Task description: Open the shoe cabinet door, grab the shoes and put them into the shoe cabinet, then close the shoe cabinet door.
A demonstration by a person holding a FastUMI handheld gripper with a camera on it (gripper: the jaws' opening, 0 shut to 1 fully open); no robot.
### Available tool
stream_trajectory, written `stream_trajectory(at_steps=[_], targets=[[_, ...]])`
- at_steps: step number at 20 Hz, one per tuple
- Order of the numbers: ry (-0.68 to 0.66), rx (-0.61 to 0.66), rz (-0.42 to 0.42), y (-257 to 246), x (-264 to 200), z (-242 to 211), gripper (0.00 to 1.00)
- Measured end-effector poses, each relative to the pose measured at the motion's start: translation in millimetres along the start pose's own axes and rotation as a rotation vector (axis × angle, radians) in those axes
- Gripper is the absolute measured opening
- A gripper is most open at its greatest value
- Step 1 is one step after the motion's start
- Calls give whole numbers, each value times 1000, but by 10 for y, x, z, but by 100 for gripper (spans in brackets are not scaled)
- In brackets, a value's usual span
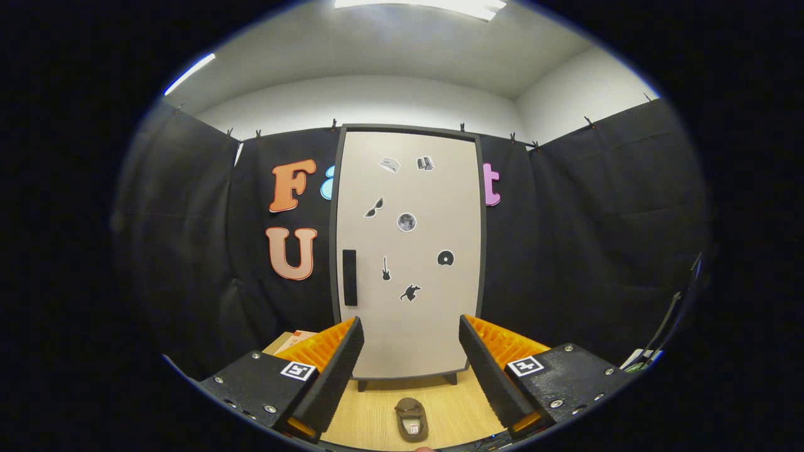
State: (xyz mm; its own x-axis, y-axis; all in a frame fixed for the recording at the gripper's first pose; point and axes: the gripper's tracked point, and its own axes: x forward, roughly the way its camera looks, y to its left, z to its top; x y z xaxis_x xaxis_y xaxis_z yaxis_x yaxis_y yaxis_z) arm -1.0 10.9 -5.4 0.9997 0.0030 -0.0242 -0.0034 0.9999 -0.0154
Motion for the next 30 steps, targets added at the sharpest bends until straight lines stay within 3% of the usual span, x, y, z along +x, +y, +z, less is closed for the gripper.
stream_trajectory(at_steps=[11,30], targets=[[10,8,45,430,284,-64,95],[23,-45,148,1132,1530,-214,95]])
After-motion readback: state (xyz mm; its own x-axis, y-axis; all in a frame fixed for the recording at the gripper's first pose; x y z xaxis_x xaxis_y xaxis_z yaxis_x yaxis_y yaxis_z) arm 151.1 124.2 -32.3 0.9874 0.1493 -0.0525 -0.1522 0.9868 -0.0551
